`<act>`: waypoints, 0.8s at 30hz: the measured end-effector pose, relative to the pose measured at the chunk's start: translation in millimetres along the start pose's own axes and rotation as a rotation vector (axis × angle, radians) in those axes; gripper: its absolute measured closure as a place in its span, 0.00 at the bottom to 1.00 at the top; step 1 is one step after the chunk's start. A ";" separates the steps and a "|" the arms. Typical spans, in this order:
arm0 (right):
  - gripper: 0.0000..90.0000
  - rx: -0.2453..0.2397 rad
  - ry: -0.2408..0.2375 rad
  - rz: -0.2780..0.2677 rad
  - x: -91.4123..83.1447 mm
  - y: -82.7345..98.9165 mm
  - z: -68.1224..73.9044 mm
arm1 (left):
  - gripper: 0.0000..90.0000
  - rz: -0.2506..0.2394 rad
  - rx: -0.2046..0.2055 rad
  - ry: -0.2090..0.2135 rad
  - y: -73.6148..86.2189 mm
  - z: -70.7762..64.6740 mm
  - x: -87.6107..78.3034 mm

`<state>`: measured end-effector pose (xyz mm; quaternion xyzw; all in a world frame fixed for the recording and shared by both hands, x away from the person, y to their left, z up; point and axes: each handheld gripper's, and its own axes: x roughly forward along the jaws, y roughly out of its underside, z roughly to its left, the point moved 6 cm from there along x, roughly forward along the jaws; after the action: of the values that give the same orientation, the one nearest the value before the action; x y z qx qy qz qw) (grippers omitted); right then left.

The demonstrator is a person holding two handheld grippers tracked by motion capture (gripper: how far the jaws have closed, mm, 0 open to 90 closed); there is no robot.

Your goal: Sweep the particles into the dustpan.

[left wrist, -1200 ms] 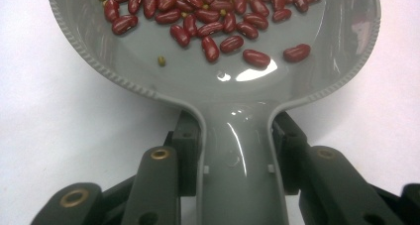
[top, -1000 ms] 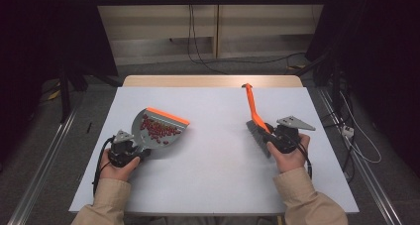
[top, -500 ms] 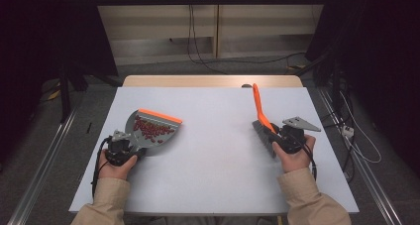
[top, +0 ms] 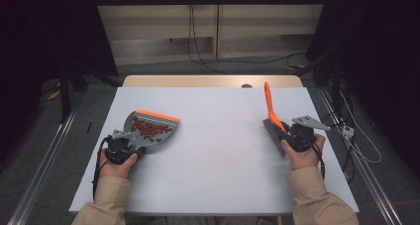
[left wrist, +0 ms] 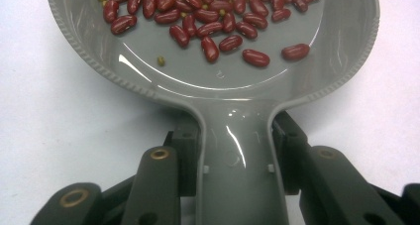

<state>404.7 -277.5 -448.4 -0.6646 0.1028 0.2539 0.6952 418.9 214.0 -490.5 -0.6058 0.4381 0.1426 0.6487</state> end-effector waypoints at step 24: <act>0.78 -0.039 0.126 0.023 2.0 11.5 -26.6 | 0.61 -0.052 -0.031 0.135 -0.9 -22.5 -2.8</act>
<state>405.9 -303.2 -461.9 -0.6913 0.1490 0.2217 0.6714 409.0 194.3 -485.2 -0.6351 0.4628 0.0912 0.6117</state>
